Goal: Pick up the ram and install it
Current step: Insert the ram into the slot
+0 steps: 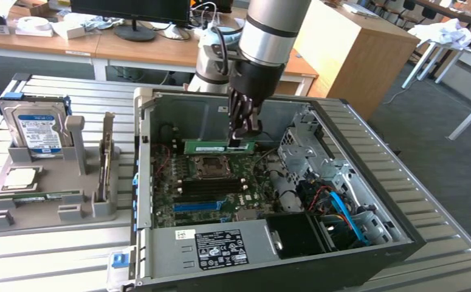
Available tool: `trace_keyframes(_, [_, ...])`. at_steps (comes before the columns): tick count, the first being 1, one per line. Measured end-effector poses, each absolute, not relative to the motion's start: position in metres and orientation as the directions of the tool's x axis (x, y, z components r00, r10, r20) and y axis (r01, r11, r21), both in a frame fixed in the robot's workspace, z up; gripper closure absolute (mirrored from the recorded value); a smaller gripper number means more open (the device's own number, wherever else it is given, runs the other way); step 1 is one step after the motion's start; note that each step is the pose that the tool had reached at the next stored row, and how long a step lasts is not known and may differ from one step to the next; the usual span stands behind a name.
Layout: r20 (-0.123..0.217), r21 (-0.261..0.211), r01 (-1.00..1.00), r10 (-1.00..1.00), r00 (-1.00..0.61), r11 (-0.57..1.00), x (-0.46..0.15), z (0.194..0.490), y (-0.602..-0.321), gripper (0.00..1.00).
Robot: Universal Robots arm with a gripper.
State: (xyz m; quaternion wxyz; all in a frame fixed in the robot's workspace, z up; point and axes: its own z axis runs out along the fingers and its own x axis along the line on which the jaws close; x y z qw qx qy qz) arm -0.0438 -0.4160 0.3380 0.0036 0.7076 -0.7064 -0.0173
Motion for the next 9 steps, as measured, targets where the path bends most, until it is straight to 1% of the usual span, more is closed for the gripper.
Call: trace_keyframes(9, [-0.019,0.029,-1.0,-1.0,0.001,-0.002,-0.0438,0.3296,-0.416,0.88])
